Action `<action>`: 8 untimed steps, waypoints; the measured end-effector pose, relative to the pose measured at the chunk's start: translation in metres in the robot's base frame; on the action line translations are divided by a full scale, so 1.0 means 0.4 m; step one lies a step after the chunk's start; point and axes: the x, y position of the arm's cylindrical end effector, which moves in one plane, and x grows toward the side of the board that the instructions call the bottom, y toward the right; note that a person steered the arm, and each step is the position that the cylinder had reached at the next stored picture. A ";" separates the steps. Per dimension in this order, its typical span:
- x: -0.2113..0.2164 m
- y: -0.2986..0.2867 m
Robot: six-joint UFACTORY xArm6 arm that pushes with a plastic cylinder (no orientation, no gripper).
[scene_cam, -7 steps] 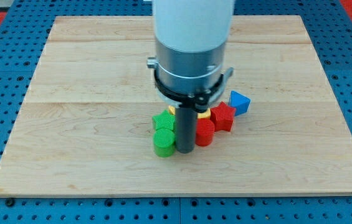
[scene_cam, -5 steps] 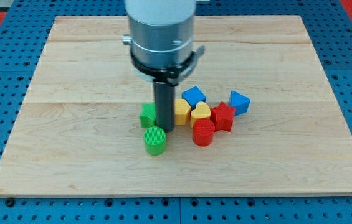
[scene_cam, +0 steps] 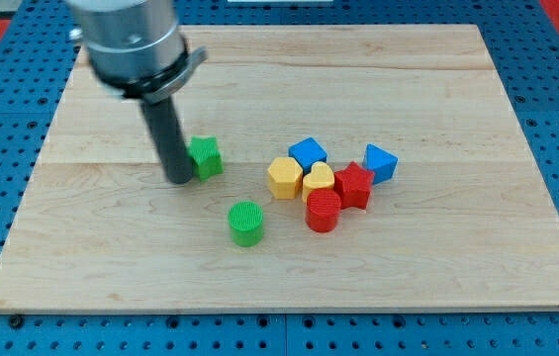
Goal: Move green star to the top center
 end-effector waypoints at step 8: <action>-0.339 0.194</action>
